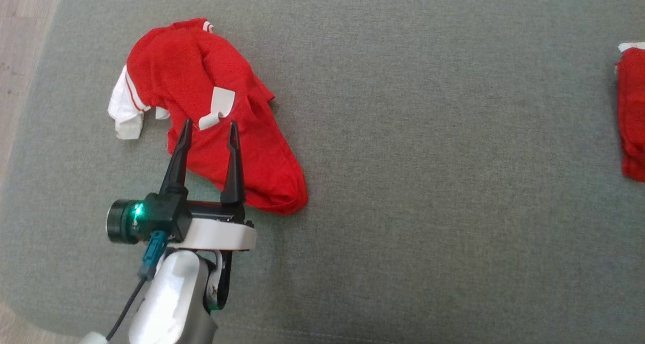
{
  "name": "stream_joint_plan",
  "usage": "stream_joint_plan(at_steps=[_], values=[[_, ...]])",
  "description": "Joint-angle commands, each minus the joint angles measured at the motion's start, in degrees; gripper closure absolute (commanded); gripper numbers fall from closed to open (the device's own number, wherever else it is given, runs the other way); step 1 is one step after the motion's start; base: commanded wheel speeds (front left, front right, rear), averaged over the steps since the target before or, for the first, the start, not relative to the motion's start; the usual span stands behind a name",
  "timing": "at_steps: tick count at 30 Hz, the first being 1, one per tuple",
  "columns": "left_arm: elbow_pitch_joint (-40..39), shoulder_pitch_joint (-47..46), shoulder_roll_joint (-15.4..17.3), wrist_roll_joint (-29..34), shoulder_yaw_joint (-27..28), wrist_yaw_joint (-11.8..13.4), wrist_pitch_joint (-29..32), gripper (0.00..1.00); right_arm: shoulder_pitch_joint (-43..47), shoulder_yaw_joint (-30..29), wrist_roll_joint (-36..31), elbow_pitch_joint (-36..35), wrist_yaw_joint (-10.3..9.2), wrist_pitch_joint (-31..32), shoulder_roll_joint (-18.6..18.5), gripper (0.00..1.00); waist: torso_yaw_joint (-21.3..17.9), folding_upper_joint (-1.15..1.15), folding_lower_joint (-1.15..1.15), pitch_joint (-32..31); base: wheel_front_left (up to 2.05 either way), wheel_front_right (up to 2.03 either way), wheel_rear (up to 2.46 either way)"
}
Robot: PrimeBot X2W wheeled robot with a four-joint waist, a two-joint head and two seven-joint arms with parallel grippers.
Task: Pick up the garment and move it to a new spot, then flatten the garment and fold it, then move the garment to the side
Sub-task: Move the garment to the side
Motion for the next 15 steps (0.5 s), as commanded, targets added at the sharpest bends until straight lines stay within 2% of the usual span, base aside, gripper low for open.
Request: stream_joint_plan(at_steps=[1,8,15], values=[[-2.07,-1.93,0.51,-0.07,2.04,-0.05,-0.29,0.0,0.46,-0.21,-0.53,-1.8,0.37,-0.7,-2.88,1.0,0.17,0.0,-0.01,0.2,0.0,0.0,0.0],[-2.14,-1.96,0.51,0.21,2.6,-0.12,-0.29,0.0,0.99,-4.0,-3.33,-2.94,0.37,0.3,-3.09,1.0,0.32,0.0,-0.01,0.84,0.0,0.0,0.0],[-2.0,-1.94,0.51,0.72,3.1,-0.29,-0.29,0.0,1.87,-7.09,-4.77,-4.38,0.37,1.0,-1.63,1.0,-0.04,0.0,-0.01,0.77,0.0,0.0,0.0]])
